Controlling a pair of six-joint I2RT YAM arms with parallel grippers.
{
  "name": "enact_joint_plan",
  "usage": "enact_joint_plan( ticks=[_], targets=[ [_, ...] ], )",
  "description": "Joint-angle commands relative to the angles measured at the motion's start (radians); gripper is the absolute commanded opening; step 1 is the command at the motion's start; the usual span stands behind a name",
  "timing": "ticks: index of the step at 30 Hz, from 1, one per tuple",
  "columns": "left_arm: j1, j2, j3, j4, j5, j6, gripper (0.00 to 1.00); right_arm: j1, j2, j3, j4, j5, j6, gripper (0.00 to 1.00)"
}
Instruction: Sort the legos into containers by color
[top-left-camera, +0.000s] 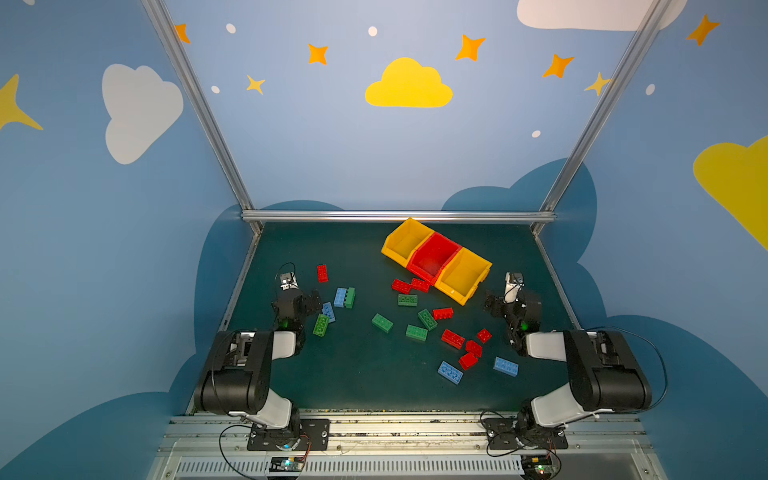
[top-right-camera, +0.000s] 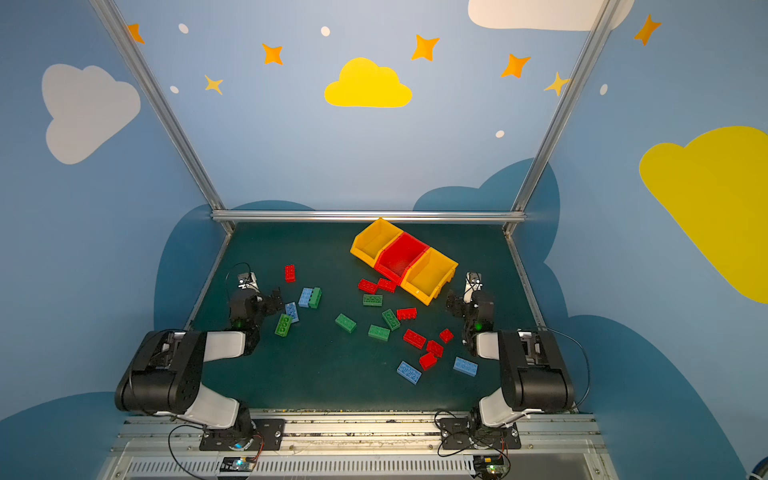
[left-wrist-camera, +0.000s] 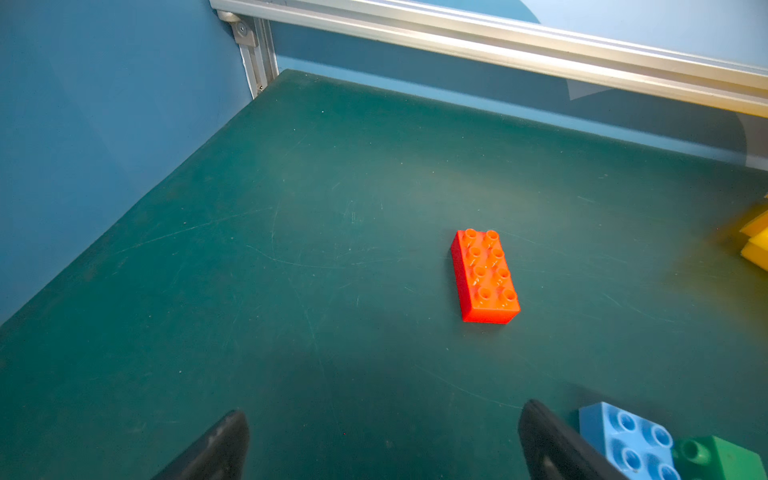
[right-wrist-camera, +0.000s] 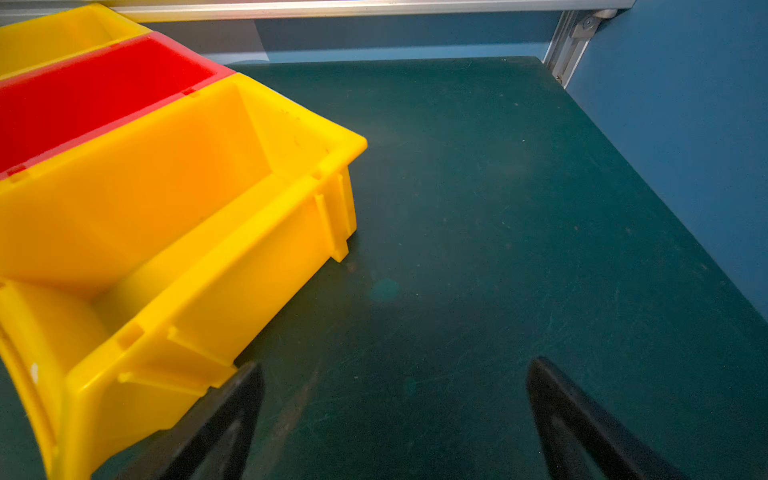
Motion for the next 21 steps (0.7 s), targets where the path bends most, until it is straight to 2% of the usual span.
enact_joint_plan(
  ticks=[1,5,8,10,11,13,18,20,21],
  targets=[
    [0.002,-0.015,0.013,-0.015,0.001,0.008,1.00,0.002,-0.015,0.016,-0.007,-0.008,0.008,0.96],
    [0.003,-0.018,0.010,-0.012,0.001,0.008,1.00,0.004,-0.019,0.012,-0.001,-0.004,0.006,0.96],
    [0.003,-0.038,0.039,-0.067,0.007,-0.004,1.00,0.008,-0.070,0.050,-0.083,0.090,0.032,0.96],
    [0.003,-0.093,0.099,-0.220,0.003,0.014,1.00,0.011,-0.140,0.168,-0.384,0.145,0.055,0.96],
    [0.001,-0.111,0.110,-0.249,0.008,0.018,1.00,0.016,-0.157,0.217,-0.477,0.179,0.082,0.96],
    [-0.011,-0.152,0.124,-0.295,0.003,0.033,1.00,0.020,-0.198,0.339,-0.689,0.225,0.189,0.96],
    [-0.102,-0.288,0.171,-0.462,-0.068,-0.013,1.00,0.074,-0.226,0.517,-1.075,0.281,0.334,0.96],
    [-0.173,-0.351,0.166,-0.496,-0.071,-0.035,1.00,0.107,-0.235,0.548,-1.185,0.267,0.362,0.96],
    [-0.236,-0.383,0.155,-0.499,-0.078,-0.026,1.00,0.131,-0.244,0.544,-1.223,0.243,0.368,0.95]
  ],
)
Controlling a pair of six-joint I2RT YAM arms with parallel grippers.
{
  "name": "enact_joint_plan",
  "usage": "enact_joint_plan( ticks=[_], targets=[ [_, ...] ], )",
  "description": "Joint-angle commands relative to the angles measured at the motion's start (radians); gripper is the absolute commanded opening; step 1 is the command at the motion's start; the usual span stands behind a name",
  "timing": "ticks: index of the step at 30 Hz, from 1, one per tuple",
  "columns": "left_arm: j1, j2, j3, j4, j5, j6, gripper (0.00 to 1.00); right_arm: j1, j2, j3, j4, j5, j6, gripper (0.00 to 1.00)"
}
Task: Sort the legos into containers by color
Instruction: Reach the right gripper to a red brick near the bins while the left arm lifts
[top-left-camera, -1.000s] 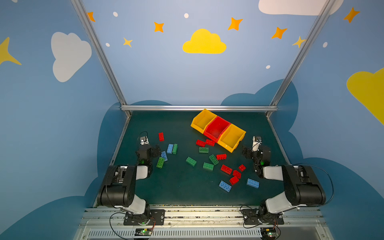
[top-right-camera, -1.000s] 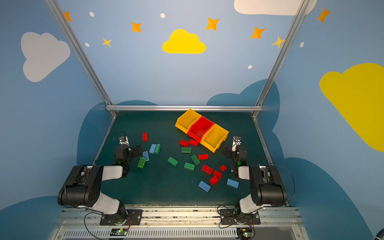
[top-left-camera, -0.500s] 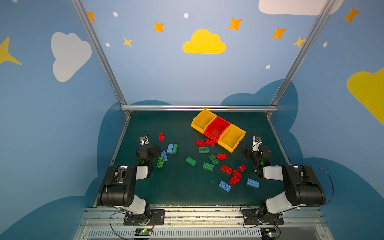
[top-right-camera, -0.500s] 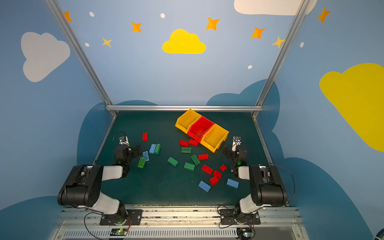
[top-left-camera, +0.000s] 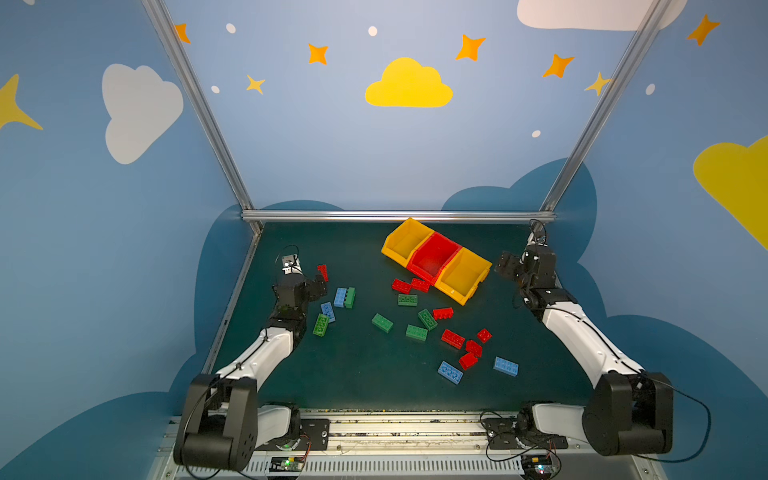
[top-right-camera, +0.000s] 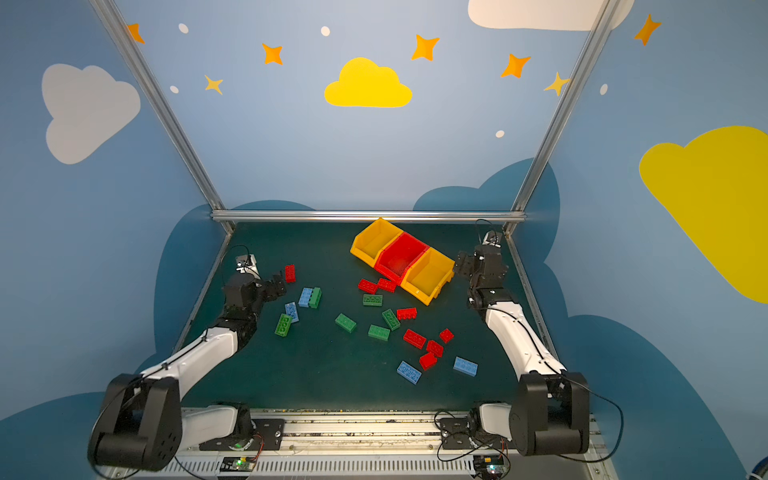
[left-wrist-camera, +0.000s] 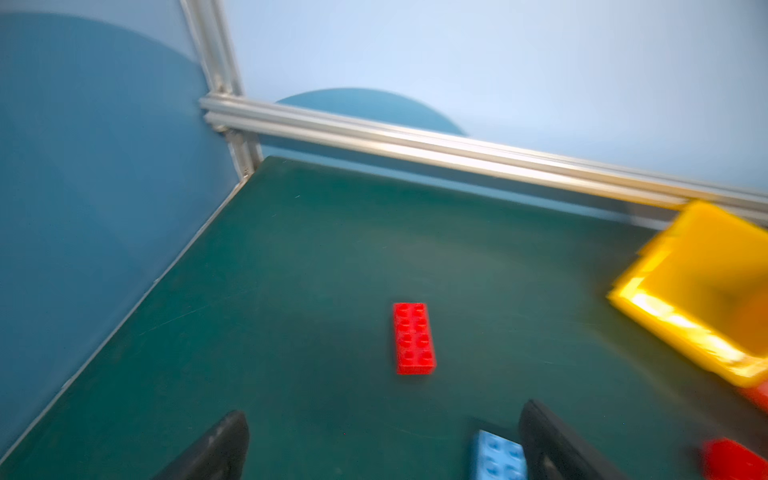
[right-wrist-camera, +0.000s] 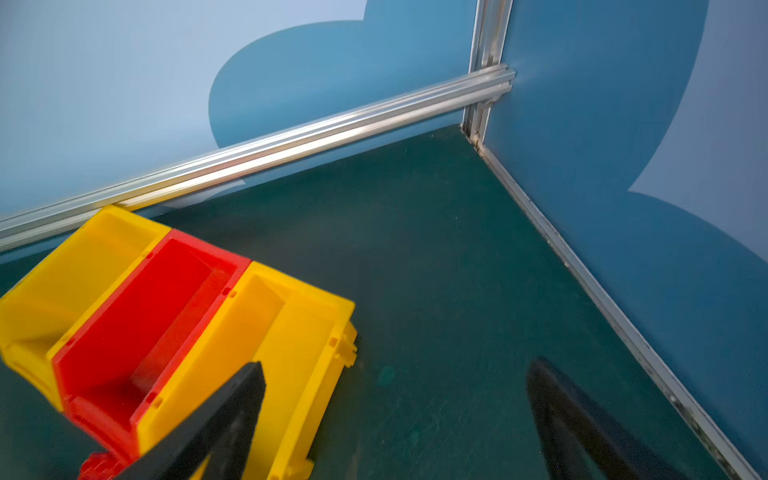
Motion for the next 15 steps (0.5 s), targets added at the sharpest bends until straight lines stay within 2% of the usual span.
enact_joint_plan(
  ticks=[1,3,6,9,11,15],
  targets=[
    [-0.143,-0.086,-0.011,-0.111,-0.030,-0.007,1.00,0.069,-0.019,-0.010,-0.361,-0.016,0.096,0.95],
    [-0.252,-0.138,-0.029,-0.144,-0.017,0.016,1.00,0.127,-0.052,-0.055,-0.388,-0.061,0.138,0.94],
    [-0.344,-0.214,-0.060,-0.207,0.013,-0.032,1.00,0.208,-0.087,-0.120,-0.385,-0.124,0.197,0.94],
    [-0.400,-0.314,-0.131,-0.220,0.039,-0.112,1.00,0.286,-0.091,-0.171,-0.332,-0.157,0.227,0.94],
    [-0.421,-0.376,-0.182,-0.199,0.069,-0.126,1.00,0.322,-0.068,-0.179,-0.307,-0.167,0.234,0.94],
    [-0.437,-0.461,-0.219,-0.228,0.045,-0.127,1.00,0.347,0.031,-0.143,-0.297,-0.193,0.222,0.94]
  ],
)
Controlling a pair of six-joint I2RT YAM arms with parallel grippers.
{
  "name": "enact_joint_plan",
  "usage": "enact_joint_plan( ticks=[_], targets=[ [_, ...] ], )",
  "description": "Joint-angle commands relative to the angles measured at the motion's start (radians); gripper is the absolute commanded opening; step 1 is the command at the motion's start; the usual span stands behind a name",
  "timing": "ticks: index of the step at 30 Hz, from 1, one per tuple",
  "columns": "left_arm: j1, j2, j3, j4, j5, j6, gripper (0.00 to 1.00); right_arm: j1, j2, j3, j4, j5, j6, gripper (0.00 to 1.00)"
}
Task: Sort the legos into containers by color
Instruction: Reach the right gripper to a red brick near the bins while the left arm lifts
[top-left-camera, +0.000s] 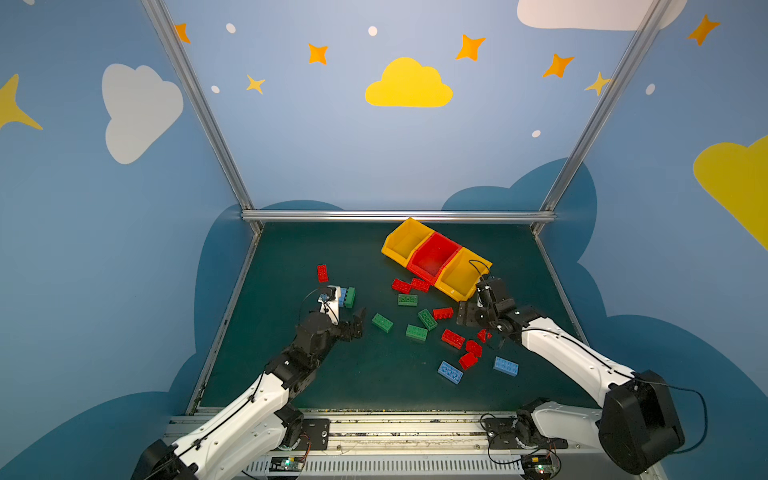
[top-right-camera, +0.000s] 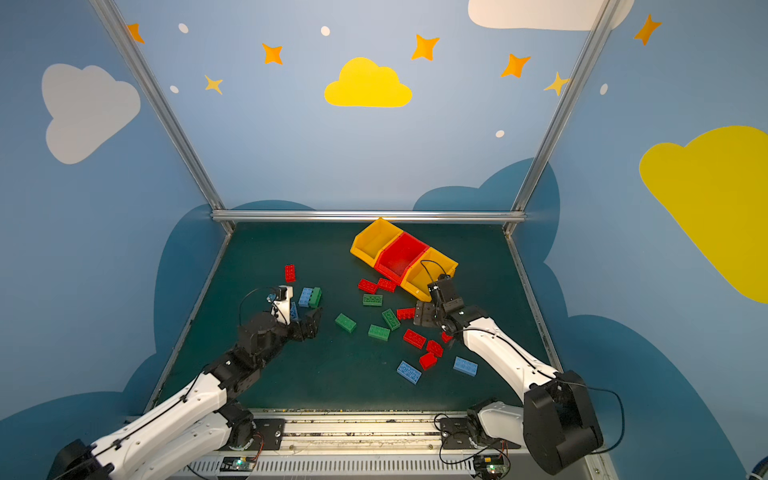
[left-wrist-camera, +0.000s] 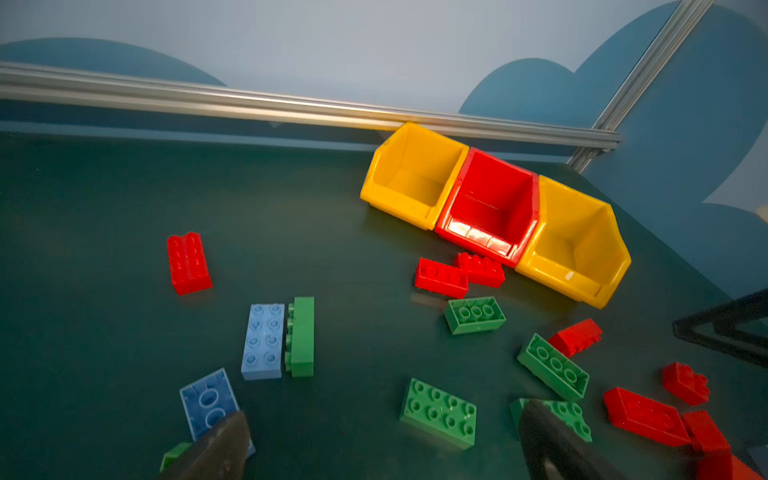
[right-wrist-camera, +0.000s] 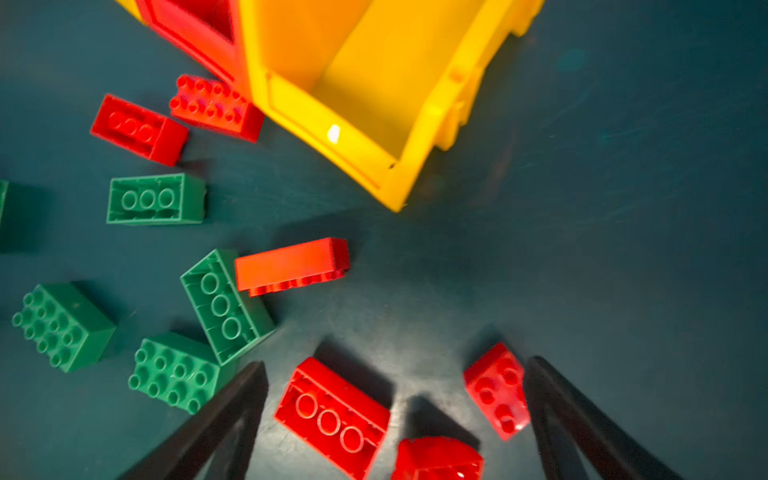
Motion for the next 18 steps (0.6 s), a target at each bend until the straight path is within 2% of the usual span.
enact_joint_plan(
  ticks=[1,9,18],
  targets=[
    [-0.006,-0.045,0.001,-0.055,-0.007,-0.021,1.00,0.016,0.079,0.039,0.015,-0.044,0.010,0.94],
    [-0.009,-0.016,0.011,-0.076,-0.003,-0.028,1.00,0.039,0.251,0.155,0.041,-0.136,-0.068,0.93],
    [-0.020,0.021,0.021,-0.080,-0.007,-0.036,1.00,0.071,0.362,0.250,0.006,-0.119,-0.105,0.94]
  ],
)
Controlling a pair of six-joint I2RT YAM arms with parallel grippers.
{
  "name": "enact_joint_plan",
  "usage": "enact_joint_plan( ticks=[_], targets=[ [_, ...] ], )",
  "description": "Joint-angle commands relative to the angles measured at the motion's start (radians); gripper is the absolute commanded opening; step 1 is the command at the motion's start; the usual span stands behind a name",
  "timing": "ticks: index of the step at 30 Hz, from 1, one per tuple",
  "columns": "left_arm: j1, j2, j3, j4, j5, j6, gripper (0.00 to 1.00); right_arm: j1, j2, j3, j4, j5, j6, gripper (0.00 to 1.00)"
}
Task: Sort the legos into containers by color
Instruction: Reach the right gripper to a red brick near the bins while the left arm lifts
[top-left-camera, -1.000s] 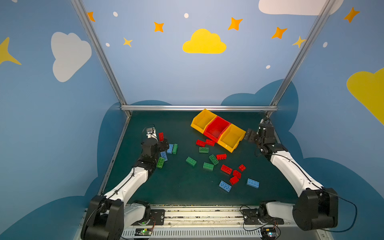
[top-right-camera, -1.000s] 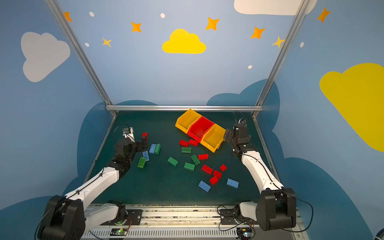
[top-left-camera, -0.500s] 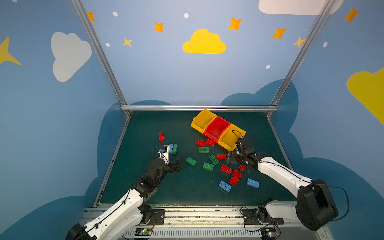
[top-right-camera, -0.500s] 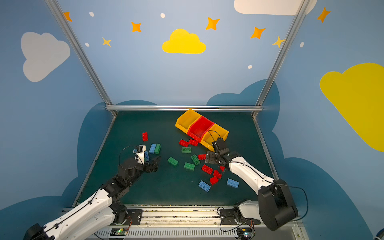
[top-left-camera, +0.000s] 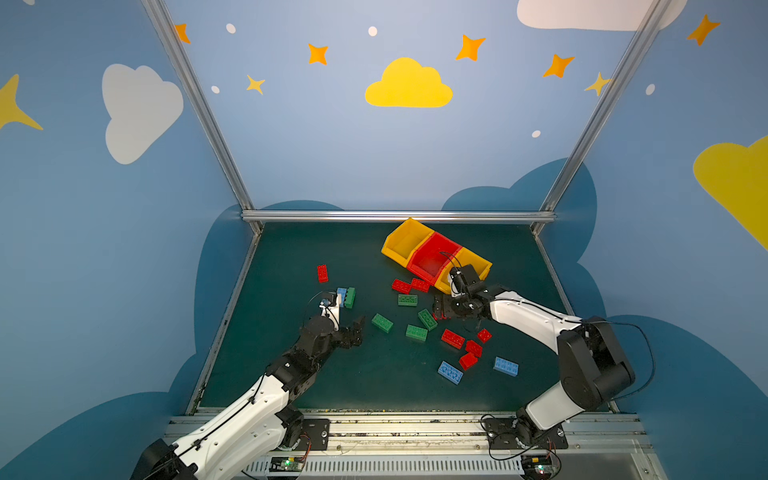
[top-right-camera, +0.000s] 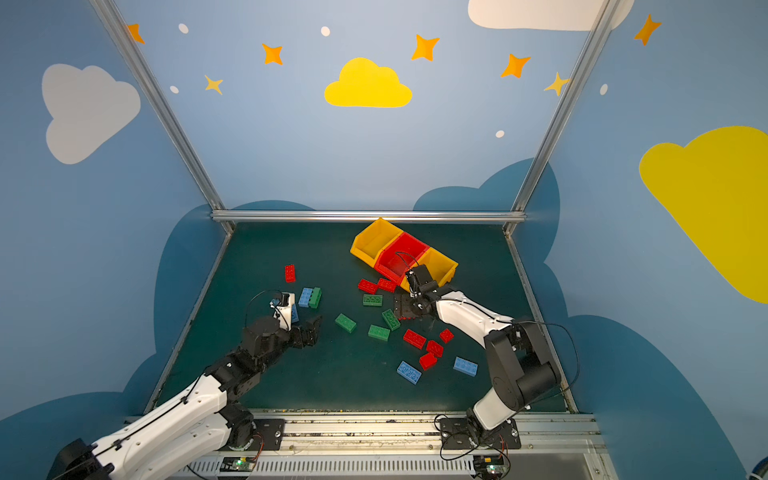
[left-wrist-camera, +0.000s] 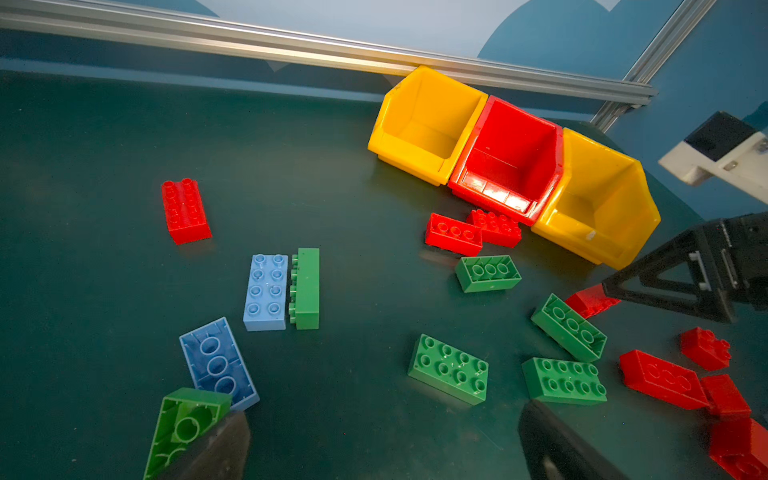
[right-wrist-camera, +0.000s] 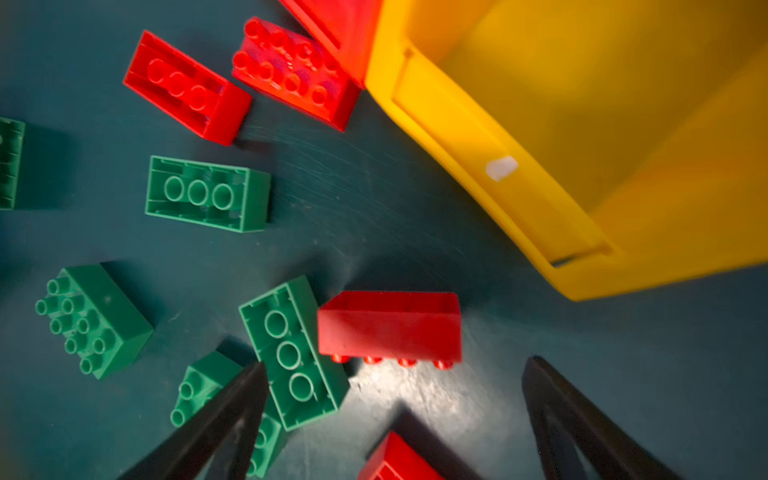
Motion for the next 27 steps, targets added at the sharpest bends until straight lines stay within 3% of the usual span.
enact_joint_plan(
  ticks=[1,11,27],
  targets=[
    [-0.003,0.001,0.026,-0.010,-0.003,-0.010,1.00,0.008,0.038,0.037,-0.031,0.004,-0.027,0.94],
    [-0.007,0.007,0.015,-0.001,-0.015,0.001,1.00,0.023,0.107,0.071,-0.050,0.011,-0.043,0.92],
    [-0.007,0.022,0.011,0.009,-0.017,0.005,1.00,0.028,0.187,0.119,-0.106,0.043,-0.033,0.73]
  ],
)
